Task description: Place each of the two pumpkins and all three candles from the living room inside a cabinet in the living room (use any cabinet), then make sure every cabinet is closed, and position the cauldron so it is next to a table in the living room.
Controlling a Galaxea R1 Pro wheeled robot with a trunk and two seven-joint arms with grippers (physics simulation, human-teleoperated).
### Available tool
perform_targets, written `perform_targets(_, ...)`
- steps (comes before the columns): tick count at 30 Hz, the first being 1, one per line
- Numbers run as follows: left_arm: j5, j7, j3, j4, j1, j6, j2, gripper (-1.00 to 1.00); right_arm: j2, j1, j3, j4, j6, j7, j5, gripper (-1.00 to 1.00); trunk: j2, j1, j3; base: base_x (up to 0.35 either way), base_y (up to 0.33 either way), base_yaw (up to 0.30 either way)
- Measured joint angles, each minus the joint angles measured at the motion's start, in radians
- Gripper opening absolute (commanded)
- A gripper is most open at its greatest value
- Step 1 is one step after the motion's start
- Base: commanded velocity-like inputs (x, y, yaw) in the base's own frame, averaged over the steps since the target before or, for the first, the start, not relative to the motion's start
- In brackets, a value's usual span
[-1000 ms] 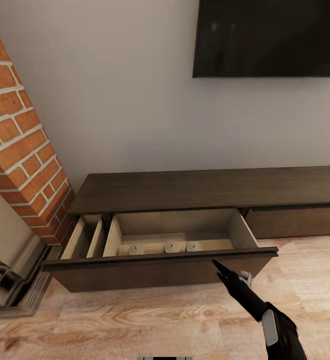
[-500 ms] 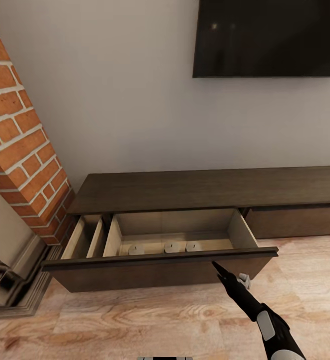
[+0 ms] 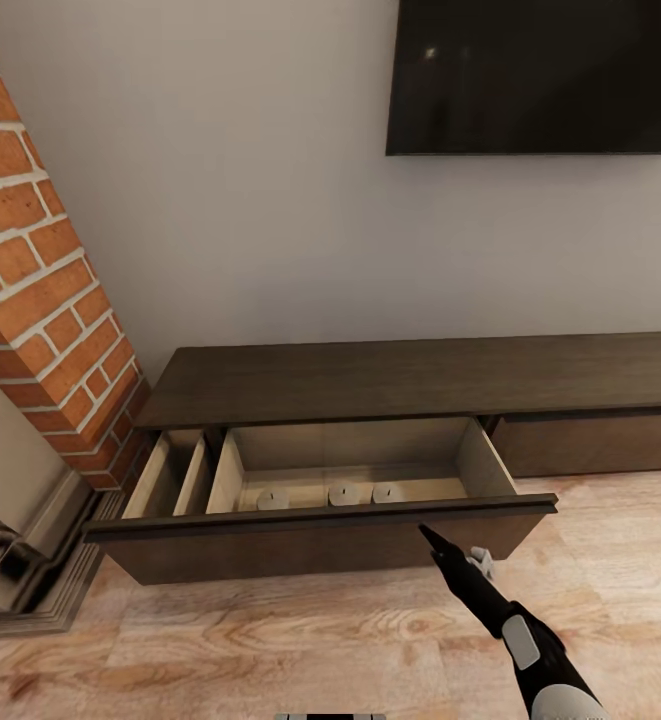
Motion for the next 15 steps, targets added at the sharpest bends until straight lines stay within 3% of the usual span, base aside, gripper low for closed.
perform_targets(8, 0.000, 0.000, 0.001, 0.000, 0.000, 0.000, 0.000, 1.00, 0.001, -0.023, 0.000, 0.008, -0.021, -0.167, -0.021, 1.00, 0.000, 0.000, 0.000, 0.000, 0.000, 0.000)
perform_targets(15, 0.000, 0.000, 0.001, 0.000, 0.000, 0.000, 0.000, 1.00, 0.002, -0.027, 0.000, 0.024, -0.109, -0.212, -0.035, 1.00, 0.000, 0.000, 0.000, 0.000, 0.000, 0.000)
